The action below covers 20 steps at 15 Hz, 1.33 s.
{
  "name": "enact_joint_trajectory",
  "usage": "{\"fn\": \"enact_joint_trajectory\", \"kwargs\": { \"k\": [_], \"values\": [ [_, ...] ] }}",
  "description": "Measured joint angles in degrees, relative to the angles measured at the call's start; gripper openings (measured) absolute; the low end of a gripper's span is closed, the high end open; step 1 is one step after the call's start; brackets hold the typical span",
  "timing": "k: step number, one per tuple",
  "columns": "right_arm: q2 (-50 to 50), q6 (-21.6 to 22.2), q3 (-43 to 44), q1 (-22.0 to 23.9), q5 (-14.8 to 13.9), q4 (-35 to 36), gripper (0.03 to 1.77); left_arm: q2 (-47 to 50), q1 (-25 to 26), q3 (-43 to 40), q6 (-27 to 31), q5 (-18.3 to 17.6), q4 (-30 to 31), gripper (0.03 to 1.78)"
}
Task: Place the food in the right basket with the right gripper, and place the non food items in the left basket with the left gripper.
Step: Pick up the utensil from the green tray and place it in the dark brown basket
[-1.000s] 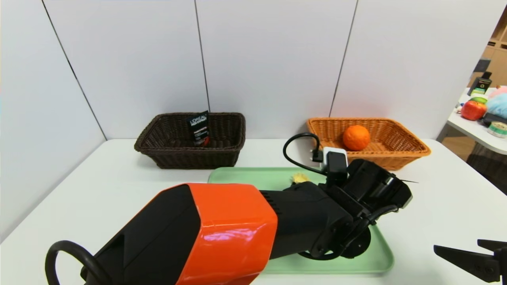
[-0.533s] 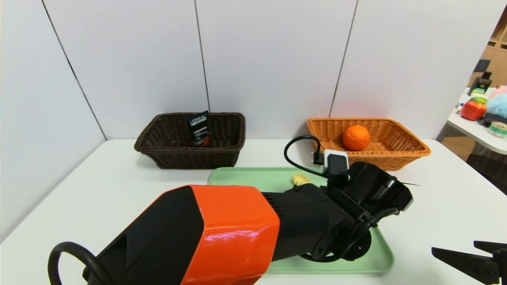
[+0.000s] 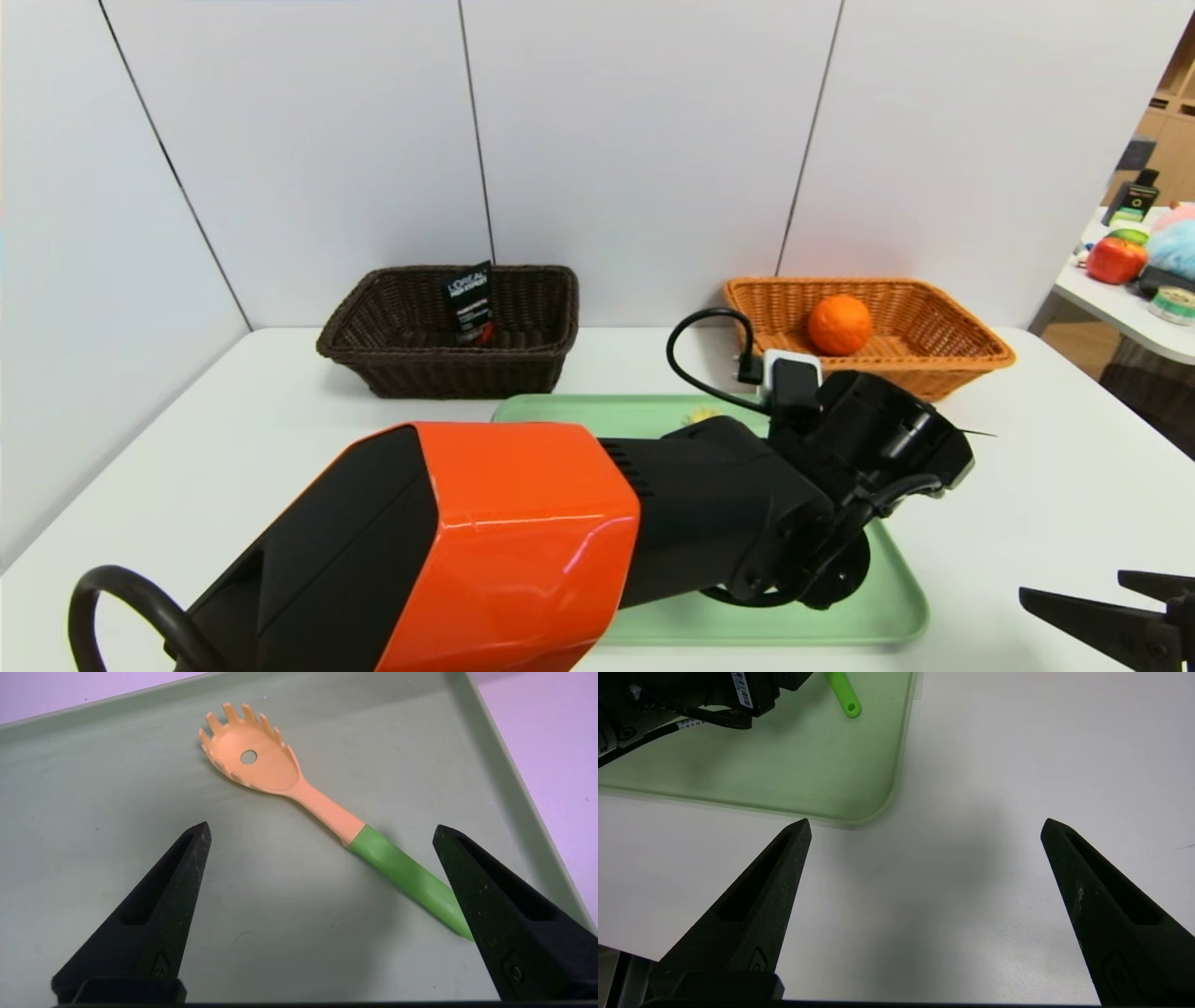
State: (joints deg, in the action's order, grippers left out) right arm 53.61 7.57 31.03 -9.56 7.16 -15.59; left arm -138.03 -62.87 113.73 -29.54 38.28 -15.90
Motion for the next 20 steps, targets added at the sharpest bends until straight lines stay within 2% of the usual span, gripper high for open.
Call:
{"fn": "enact_joint_trajectory", "kwargs": {
  "k": [5,20],
  "values": [
    [-0.83,0.02,-0.41,-1.05,-0.07,-0.04,1.7,0.44,0.11,0.0,-1.5,-3.17,-1.62,1.69],
    [-1.69,0.11,-0.88,-1.6,-0.02,-0.06,1.7,-1.5,0.27,0.0,-1.9,-3.74,0.88,1.69]
  ]
}}
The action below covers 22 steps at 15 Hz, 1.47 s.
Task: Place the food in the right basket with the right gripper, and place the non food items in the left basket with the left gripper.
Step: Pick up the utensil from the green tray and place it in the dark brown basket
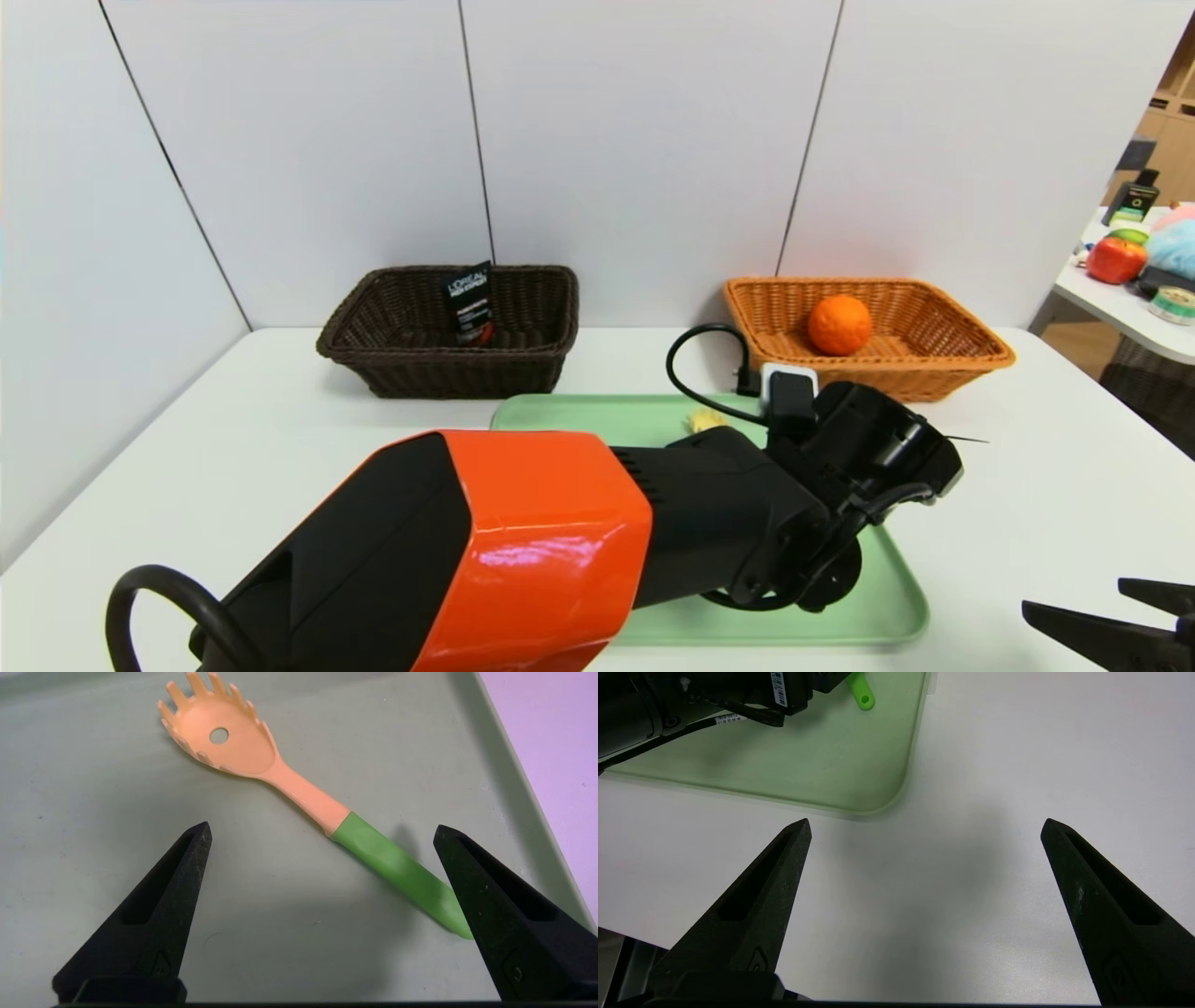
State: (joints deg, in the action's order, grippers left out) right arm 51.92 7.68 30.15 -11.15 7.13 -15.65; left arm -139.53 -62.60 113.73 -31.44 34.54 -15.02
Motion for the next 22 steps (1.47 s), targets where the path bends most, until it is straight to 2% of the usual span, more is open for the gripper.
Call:
{"fn": "enact_joint_trajectory", "kwargs": {
  "k": [22],
  "values": [
    [-0.24,0.2,0.0,0.0,0.35,0.09,1.7,-1.01,0.3,0.0,-0.91,-0.15,0.17,1.69]
  ]
}}
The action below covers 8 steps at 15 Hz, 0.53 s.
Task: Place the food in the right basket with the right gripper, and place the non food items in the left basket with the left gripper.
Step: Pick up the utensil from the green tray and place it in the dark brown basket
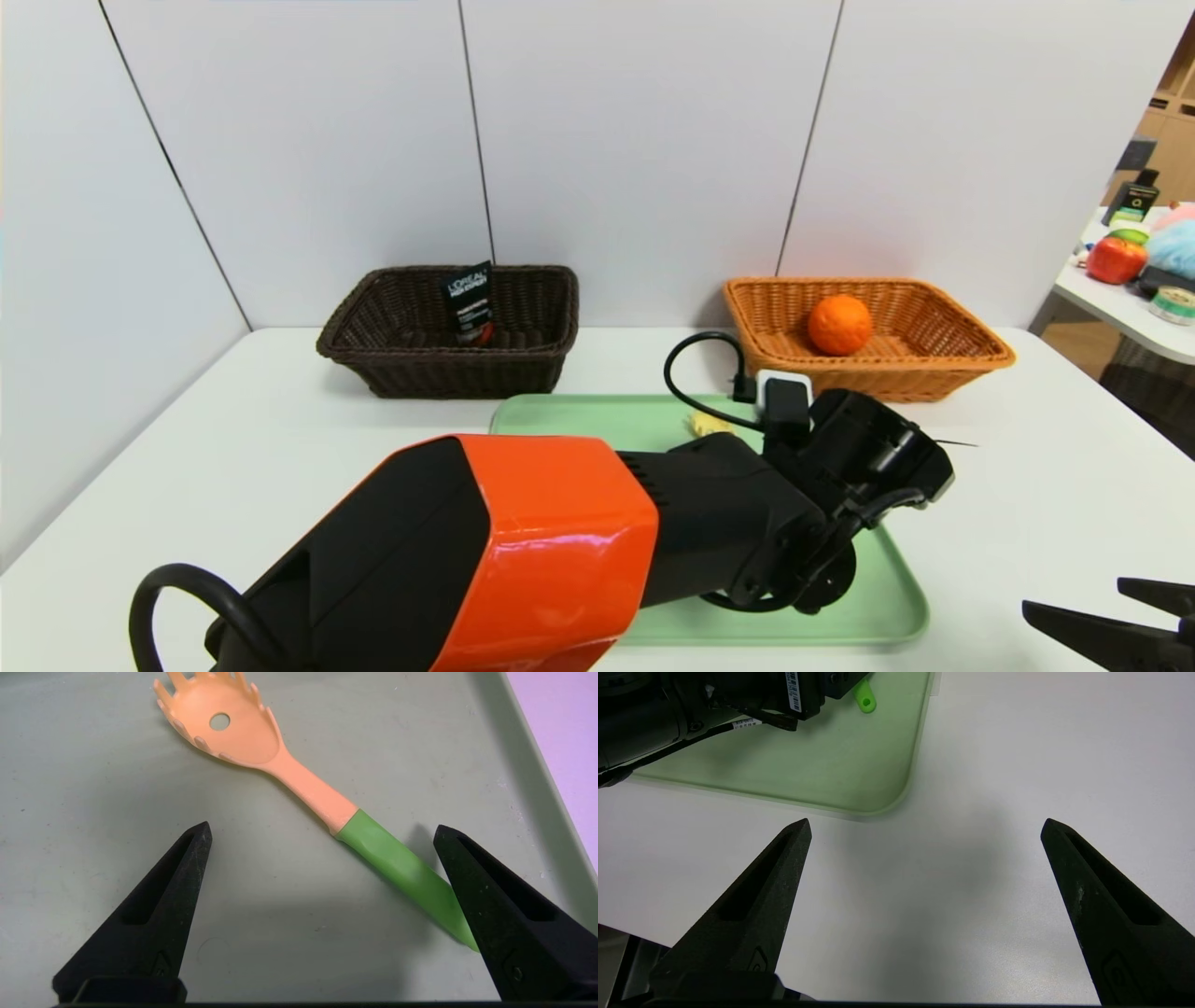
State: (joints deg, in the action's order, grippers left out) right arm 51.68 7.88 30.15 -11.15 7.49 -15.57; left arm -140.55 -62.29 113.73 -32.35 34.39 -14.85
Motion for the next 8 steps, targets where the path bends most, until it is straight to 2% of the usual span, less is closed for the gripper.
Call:
{"fn": "enact_joint_trajectory", "kwargs": {
  "k": [8],
  "values": [
    [-0.02,0.0,-0.17,0.0,0.0,0.02,1.7,-0.41,-0.11,0.0,0.46,0.11,0.09,1.69]
  ]
}}
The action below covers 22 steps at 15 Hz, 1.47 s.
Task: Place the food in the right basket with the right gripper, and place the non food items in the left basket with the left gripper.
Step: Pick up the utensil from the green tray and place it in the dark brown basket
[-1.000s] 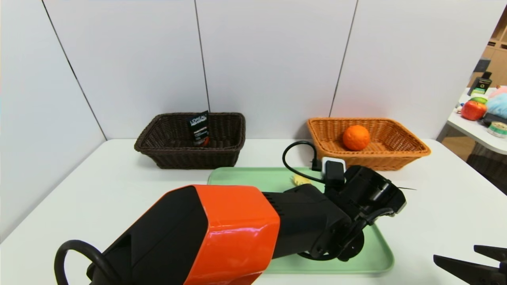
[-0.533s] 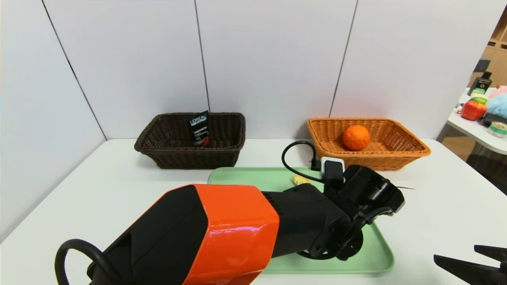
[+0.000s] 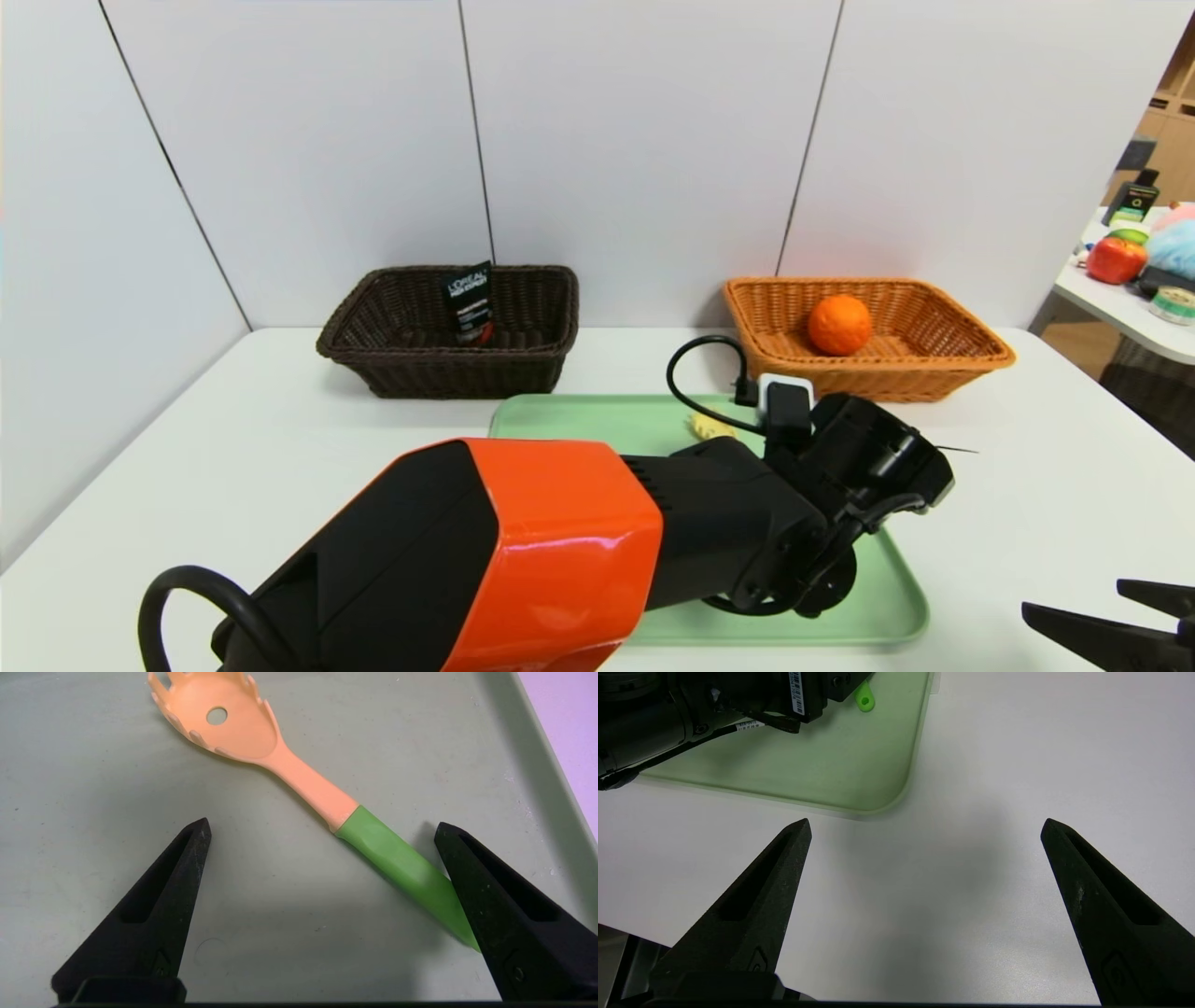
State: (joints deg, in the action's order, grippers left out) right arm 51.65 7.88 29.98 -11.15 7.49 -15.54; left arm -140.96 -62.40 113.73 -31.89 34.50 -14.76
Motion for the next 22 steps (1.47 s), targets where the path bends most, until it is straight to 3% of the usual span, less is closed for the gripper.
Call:
{"fn": "enact_joint_trajectory", "kwargs": {
  "k": [3,6,10,11,12,22],
  "values": [
    [-0.09,0.06,0.0,0.0,0.01,-0.02,1.7,0.09,-0.07,0.0,-0.02,0.0,-0.09,1.69],
    [-0.48,0.06,0.0,0.0,0.01,-0.07,1.7,0.26,-0.09,0.0,0.17,0.17,-0.01,1.2],
    [-0.67,0.06,0.0,0.0,0.0,-0.02,1.7,0.57,-0.09,0.0,0.17,0.17,0.0,0.76],
    [-0.77,0.06,0.0,0.0,0.0,-0.05,1.7,0.61,-0.09,0.0,0.2,0.22,-0.01,0.35],
    [-0.89,0.06,0.0,0.02,0.0,-0.09,1.7,0.68,-0.09,0.02,0.22,0.22,-0.01,0.12],
    [-1.79,0.15,0.21,0.07,-0.16,-0.07,1.7,4.94,0.28,-0.35,0.2,0.63,-2.65,0.12]
  ]
}}
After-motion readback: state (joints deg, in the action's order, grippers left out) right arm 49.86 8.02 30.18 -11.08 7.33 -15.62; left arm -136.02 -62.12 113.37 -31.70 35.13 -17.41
